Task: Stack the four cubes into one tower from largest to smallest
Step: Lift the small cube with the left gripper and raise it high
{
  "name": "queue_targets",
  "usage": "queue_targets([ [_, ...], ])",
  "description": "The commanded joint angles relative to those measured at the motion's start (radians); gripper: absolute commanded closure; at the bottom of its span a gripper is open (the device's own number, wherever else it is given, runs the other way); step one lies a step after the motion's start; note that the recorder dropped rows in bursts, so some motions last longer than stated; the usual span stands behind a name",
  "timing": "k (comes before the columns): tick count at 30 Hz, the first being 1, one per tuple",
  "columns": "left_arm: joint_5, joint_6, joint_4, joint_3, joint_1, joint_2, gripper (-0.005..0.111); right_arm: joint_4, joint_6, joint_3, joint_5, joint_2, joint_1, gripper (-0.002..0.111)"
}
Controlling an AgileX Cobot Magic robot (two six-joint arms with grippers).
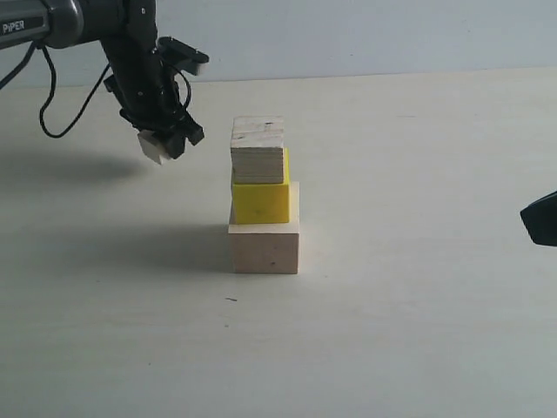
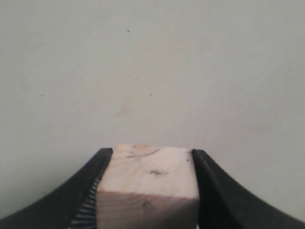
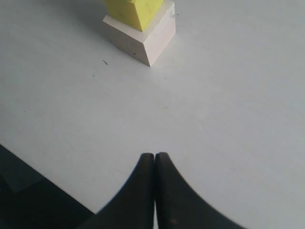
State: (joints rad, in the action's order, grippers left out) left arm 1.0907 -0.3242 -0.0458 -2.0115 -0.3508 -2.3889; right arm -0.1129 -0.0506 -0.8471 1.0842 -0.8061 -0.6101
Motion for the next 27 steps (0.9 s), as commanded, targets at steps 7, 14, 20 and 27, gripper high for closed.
queue_targets([
  [7, 0.053, -0.038, 0.157, -0.003, 0.033, 0.115, 0.107, 0.001, 0.005, 0.003, -0.01, 0.003, 0.0, 0.108],
  [14, 0.016, -0.362, 0.623, 0.123, 0.175, 0.253, 0.107, 0.001, 0.005, 0.003, -0.012, 0.003, 0.0, 0.108],
  [20, 0.028, -0.925, 1.22, 0.433, 0.326, 0.428, 0.107, 0.001, 0.005, 0.003, -0.046, 0.003, 0.0, 0.108],
  [27, 0.13, -1.433, 1.571, 0.684, 0.333, 0.529, 0.107, 0.001, 0.005, 0.003, -0.081, 0.003, 0.0, 0.108],
])
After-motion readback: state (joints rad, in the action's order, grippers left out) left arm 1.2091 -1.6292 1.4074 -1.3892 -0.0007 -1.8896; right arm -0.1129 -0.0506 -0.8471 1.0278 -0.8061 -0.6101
